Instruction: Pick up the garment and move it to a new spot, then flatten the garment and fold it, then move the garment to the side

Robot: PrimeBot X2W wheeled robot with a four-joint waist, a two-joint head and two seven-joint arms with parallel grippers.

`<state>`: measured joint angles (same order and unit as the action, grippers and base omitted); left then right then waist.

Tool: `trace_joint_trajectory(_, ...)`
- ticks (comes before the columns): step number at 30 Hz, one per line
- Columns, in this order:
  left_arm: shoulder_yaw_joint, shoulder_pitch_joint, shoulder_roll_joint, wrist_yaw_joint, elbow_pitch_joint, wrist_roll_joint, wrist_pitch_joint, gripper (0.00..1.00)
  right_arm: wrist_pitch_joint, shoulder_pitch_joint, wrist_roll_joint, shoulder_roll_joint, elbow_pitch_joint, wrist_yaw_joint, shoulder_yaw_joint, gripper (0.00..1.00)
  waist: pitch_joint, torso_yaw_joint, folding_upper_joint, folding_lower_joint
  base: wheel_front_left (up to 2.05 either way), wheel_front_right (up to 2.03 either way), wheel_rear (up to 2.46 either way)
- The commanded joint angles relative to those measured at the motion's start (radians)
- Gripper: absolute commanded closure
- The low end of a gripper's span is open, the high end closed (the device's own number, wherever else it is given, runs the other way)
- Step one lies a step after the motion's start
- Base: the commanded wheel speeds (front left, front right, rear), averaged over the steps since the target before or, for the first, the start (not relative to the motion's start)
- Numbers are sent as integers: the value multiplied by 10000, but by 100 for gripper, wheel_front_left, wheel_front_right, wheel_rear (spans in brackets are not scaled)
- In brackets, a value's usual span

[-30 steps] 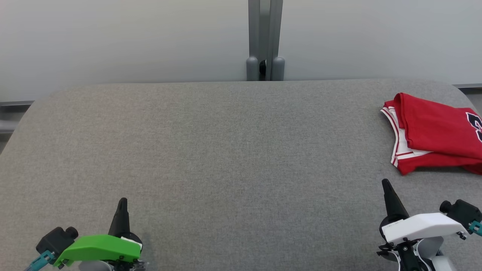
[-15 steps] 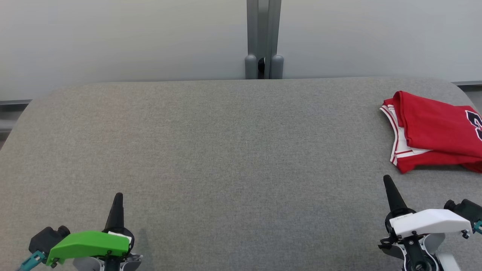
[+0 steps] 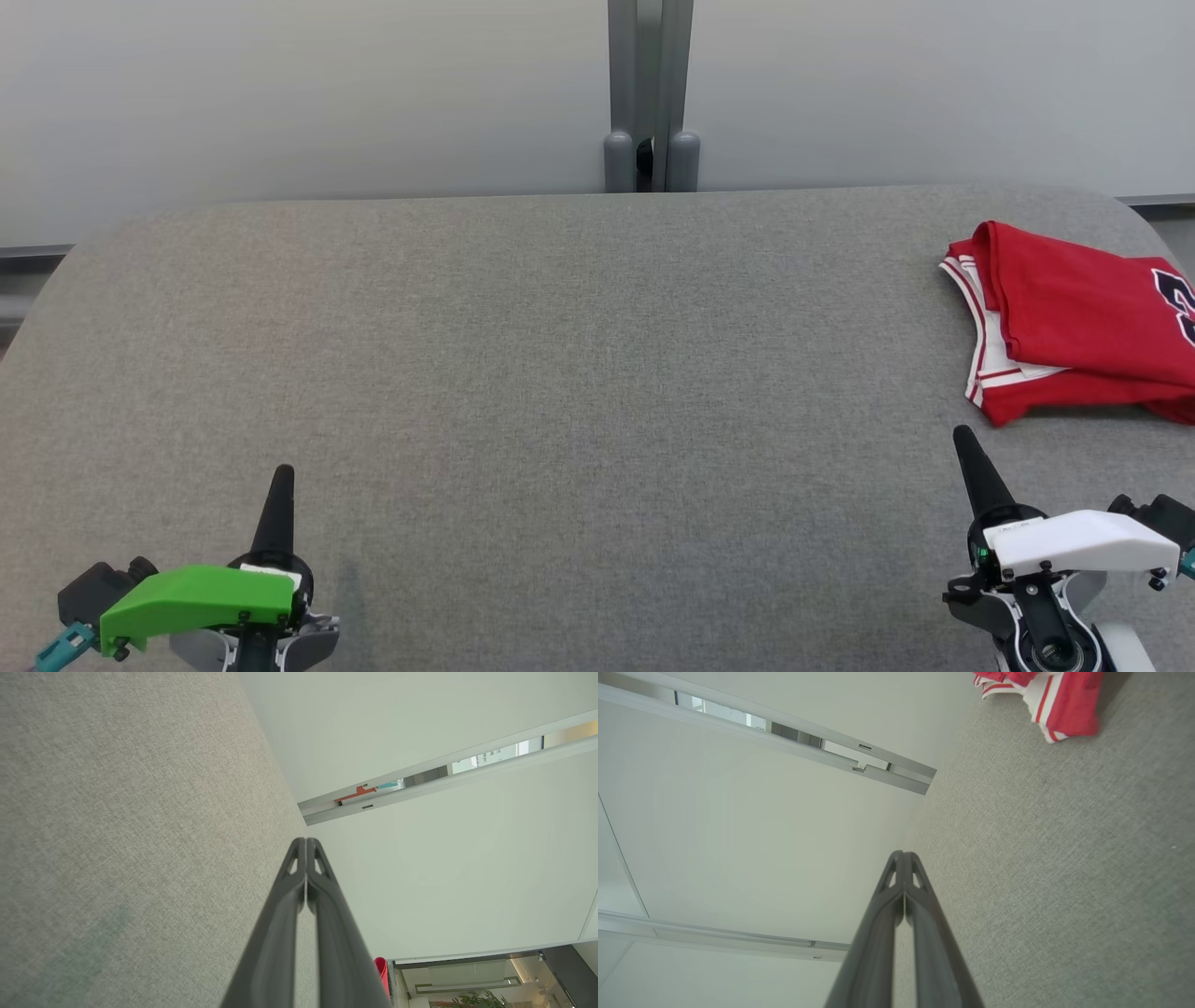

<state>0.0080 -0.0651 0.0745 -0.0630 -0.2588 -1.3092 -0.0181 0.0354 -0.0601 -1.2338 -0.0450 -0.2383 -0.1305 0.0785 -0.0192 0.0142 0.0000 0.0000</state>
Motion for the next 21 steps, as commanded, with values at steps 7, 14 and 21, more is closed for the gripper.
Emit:
trace_joint_trajectory(7, 261, -296, -54, -192, 112, -620, -193, 100, 181, -268, -780, -61, 17, -6, 93, 100, 33, -21, 0, 0, 0, 0, 0)
trace_joint_trajectory(14, 434, -349, -92, -295, 119, -1110, -349, 100, 303, -328, -1369, -64, 1, -6, 150, 100, 65, -42, 0, 0, 0, 0, 0)
trace_joint_trajectory(21, 580, -373, -121, -382, 127, -1540, -501, 100, 423, -372, -1911, -67, -14, -5, 201, 100, 96, -61, 0, 0, 0, 0, 0)
